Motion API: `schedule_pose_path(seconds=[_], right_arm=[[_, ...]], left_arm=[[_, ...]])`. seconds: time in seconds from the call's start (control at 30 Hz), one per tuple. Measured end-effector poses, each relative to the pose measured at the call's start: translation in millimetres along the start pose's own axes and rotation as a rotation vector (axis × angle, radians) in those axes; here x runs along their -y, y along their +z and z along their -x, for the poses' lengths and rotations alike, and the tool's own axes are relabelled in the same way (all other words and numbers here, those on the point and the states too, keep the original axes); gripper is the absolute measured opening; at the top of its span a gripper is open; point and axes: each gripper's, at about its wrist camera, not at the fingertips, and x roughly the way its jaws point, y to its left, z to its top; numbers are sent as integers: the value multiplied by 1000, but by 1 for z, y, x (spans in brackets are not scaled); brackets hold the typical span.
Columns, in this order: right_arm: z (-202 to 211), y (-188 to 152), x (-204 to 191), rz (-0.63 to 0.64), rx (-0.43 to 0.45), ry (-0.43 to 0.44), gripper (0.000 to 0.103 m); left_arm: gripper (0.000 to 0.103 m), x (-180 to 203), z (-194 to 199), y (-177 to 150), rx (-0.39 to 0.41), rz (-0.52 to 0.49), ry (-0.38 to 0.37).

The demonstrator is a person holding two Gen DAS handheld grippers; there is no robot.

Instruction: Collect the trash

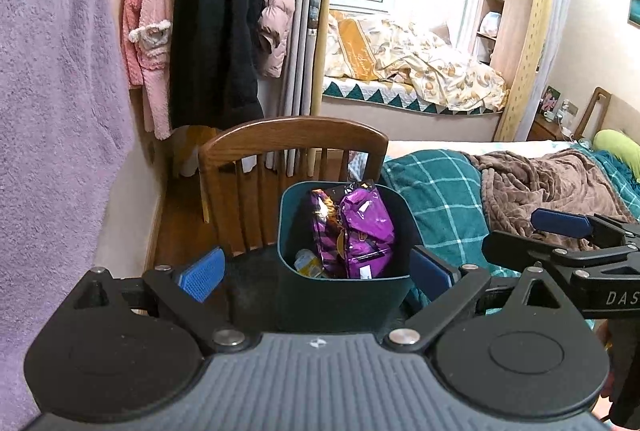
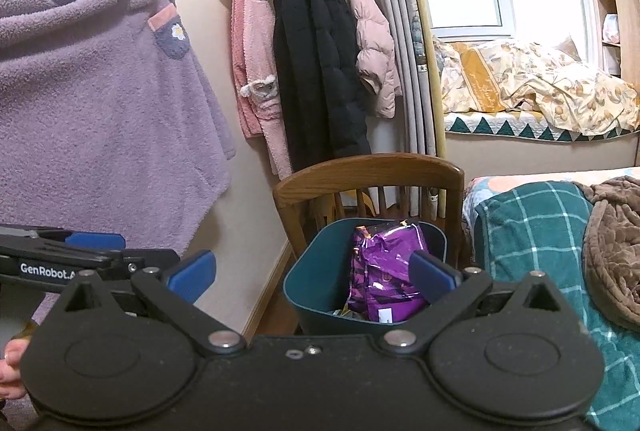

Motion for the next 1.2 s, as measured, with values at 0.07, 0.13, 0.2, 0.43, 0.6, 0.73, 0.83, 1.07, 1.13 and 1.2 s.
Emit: schedule_pose_path(seconds=[0.07,0.13,0.2,0.43,0.6,0.73,0.83,1.07,1.13,1.2], right_arm=[[0,0,0,0,1,-2,103],[1,0,-1,3,3,-5,103],[1,-1,-2,5,3,-6,103],[1,-1,-5,7,6,-15,103],[2,0,-7,12,11,-23,103],[3,0,-7,12,16,-27,103],[5,0,-8,9,21,-26,103],[8,0,-10,21,22,-23,103],[7,0,-10,24,22,-25,103],[8,1,-11,26,21,-22,103]], left_arm=[[99,-2,1,0,5,3,-4],[99,-3,2,0,10,4,-6],[99,-4,2,0,13,3,-10],[99,-6,8,-2,37,-9,-24],[99,-4,18,-2,85,-21,-58],[99,-1,22,-1,106,-37,-56],[99,-2,21,0,103,-27,-59],[99,-5,18,-2,98,-17,-48],[99,-5,17,-3,98,-17,-47],[99,-5,17,-3,98,-26,-36]])
